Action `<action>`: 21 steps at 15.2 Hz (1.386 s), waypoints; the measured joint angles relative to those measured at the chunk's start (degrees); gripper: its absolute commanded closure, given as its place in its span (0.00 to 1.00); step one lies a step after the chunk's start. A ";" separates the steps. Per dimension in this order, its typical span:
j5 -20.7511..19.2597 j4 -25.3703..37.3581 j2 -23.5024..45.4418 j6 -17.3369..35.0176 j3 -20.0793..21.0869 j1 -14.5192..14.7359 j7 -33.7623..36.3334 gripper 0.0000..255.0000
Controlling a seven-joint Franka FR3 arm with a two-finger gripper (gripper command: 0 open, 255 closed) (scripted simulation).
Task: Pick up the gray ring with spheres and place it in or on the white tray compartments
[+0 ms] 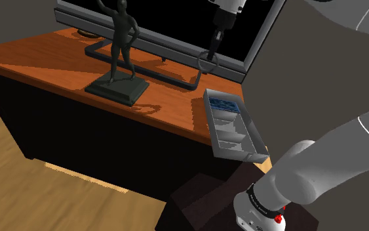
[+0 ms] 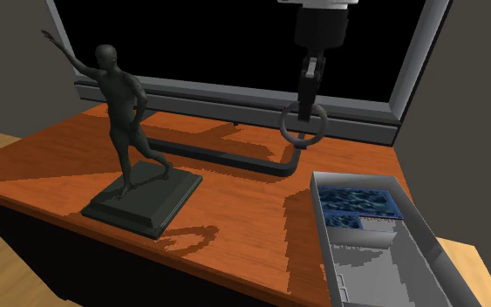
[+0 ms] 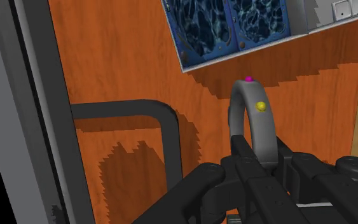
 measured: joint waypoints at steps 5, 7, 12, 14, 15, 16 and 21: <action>-0.91 -9.17 -10.83 -1.64 0.03 -0.45 -0.14 1.00; -1.29 -12.61 -15.28 -2.67 -0.06 -0.74 -0.36 1.00; -2.07 -18.61 -25.32 -6.65 -0.09 -1.41 -0.72 1.00; -2.58 -21.93 -30.80 -8.86 -0.30 -1.87 -1.15 1.00; -2.64 -23.37 -32.76 -9.35 -0.20 -1.99 -1.10 1.00; -2.76 -24.28 -33.59 -9.26 -0.28 -2.07 -1.20 1.00; -2.81 -29.30 -35.72 -6.43 -0.16 -2.18 -0.97 1.00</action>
